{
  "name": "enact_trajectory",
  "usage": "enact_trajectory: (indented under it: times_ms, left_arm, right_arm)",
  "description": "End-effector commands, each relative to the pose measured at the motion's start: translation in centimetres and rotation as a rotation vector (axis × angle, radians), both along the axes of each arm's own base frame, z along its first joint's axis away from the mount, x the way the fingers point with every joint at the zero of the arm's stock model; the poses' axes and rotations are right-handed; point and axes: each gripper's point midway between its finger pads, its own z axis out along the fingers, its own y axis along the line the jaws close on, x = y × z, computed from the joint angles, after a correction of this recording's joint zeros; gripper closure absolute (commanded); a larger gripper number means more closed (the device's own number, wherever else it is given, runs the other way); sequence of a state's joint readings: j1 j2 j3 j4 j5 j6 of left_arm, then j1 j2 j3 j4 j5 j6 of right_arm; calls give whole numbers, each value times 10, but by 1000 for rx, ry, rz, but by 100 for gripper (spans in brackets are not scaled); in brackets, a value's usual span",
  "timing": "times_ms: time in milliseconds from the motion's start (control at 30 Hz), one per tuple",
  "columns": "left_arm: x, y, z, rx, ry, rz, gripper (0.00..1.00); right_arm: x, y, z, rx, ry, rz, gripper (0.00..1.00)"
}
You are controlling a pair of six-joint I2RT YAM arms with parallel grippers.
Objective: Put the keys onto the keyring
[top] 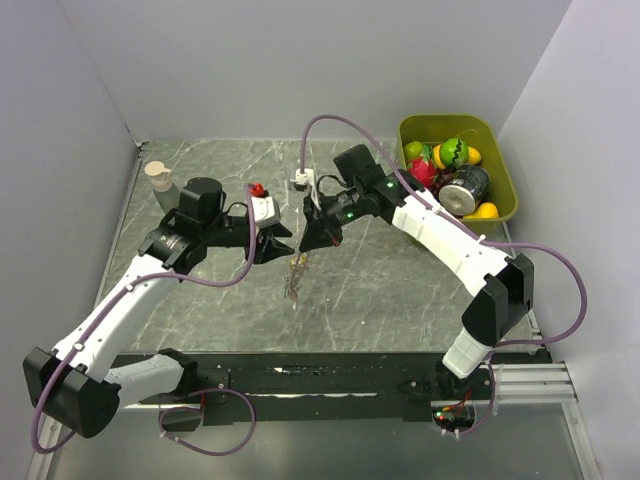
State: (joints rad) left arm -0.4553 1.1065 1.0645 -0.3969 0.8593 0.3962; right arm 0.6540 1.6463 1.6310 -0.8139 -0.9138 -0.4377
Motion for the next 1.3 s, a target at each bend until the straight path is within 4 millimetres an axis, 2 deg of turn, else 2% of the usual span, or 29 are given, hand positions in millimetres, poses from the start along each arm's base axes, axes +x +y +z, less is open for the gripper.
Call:
enact_trajectory:
  times_ms: [0, 300, 500, 633, 733, 800, 867, 933, 967, 1067, 1200, 1267]
  left_arm:
    - [-7, -2, 9, 9, -30, -56, 54]
    - [-13, -9, 2, 17, 15, -107, 57]
    - [-16, -20, -8, 37, 41, -135, 64]
    - [-14, -24, -10, 56, 48, -133, 82]
    - [-12, -25, -11, 71, 55, -126, 89]
    - [-11, -24, -12, 74, 57, -122, 90]
    - [-11, -24, -14, 81, 56, -113, 79]
    - [-9, -23, -15, 85, 53, -98, 63]
    - [-8, -21, -14, 88, 42, -87, 59]
    - [-8, -20, -12, 79, 20, -76, 56]
    - [-7, -20, -16, 84, 26, -68, 62]
    - [-5, -18, -19, 101, 31, -58, 59]
  right_arm:
    - [-6, 2, 14, 8, -52, 28, 100]
    - [-6, 1, 17, 16, -59, 20, 100]
    - [-7, 2, 20, 31, -63, 19, 100]
    - [-7, 0, 21, 33, -72, 13, 100]
    - [-7, 0, 21, 33, -78, 8, 100]
    - [-7, 0, 22, 39, -87, 6, 100]
    - [-7, -1, 23, 43, -91, 4, 100]
    - [-7, -1, 24, 42, -92, 3, 100]
    - [-8, -1, 24, 41, -90, 5, 100]
    - [-8, -1, 25, 45, -95, 6, 100]
    - [-8, -2, 27, 51, -102, 2, 100]
    - [-8, -2, 28, 51, -104, 1, 100]
